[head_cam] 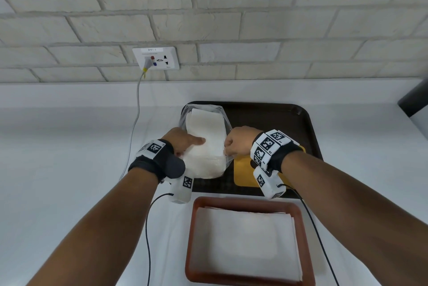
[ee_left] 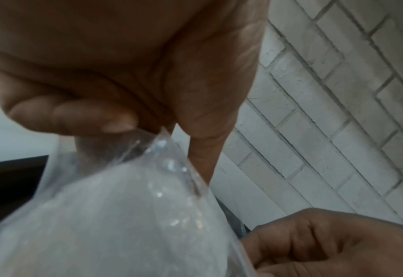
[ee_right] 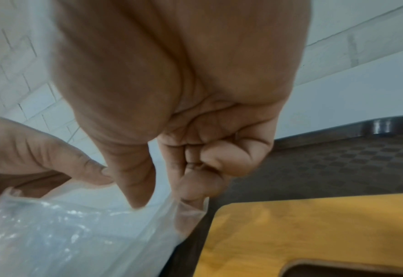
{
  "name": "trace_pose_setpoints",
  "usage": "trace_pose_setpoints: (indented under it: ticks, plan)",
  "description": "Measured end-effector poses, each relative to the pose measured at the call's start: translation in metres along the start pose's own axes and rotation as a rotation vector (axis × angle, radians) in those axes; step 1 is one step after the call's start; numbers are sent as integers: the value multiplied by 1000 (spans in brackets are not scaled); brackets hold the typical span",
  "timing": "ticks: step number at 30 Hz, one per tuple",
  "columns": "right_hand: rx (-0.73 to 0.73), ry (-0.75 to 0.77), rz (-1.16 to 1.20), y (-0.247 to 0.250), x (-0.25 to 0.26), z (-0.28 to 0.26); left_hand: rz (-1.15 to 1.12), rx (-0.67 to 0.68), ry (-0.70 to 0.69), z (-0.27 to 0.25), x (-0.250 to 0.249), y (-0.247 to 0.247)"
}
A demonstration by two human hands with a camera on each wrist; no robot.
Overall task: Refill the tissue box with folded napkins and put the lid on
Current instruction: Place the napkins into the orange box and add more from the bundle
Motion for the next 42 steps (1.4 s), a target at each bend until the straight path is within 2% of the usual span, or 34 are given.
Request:
trace_pose_setpoints:
  ticks: [5, 8, 10, 12, 13, 15, 17, 20, 22, 25, 27, 29, 31, 35, 37, 40, 42]
  plan:
    - [-29, -6, 42, 1, -6, -5, -334, 68, -64, -4, -3, 4]
    - [-51, 4, 184, 3, -10, -10, -506, 59, -50, -9, -7, 7]
    - [-70, 12, 333, 9, -14, -16, -447, 24, -83, -14, -13, 10]
    - [-70, 4, 418, 13, -17, -20, -217, -33, -170, -14, -19, 16]
    - [-63, 6, 419, 14, -17, -21, -92, -67, -208, -14, -22, 17]
    - [-40, 31, 332, 13, -16, -22, -50, -119, -273, -17, -27, 18]
    - [-37, 60, 215, 11, -12, -24, -286, -109, -242, -19, -29, 18]
    - [-106, 65, 220, 14, -7, -28, -671, -59, -72, -24, -30, 19]
    - [-150, 39, 292, 19, -8, -33, -821, -19, 3, -26, -30, 22]
    - [-238, -33, 364, 28, -9, -44, -939, 24, 13, -32, -34, 24]
    - [-286, -59, 617, 33, -5, -55, -1015, 67, 1, -36, -40, 23]
    - [-244, -54, 1067, 37, 4, -73, -1084, 102, 1, -40, -47, 22]
    - [-196, -18, 1333, 40, 11, -90, -1146, 113, -33, -49, -54, 20]
    - [-178, 74, 1452, 42, 34, -120, -1216, 172, -103, -77, -67, 5]
    - [-239, 100, 1512, 40, 47, -131, -1219, 168, -154, -96, -68, -9]
    - [-360, 96, 1654, 29, 53, -141, -1137, 92, -312, -123, -59, -29]
    - [-429, 79, 1729, 20, 47, -145, -1106, 153, -407, -140, -52, -40]
Point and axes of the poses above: each hand's wrist, its own z-axis towards the middle knuckle, its own y-axis out of the back of the hand, x = y × z, the point moved 2 cm from there along z, towards the middle knuckle, and after that the axes turned 14 degrees about -z, right-handed, at the moved point
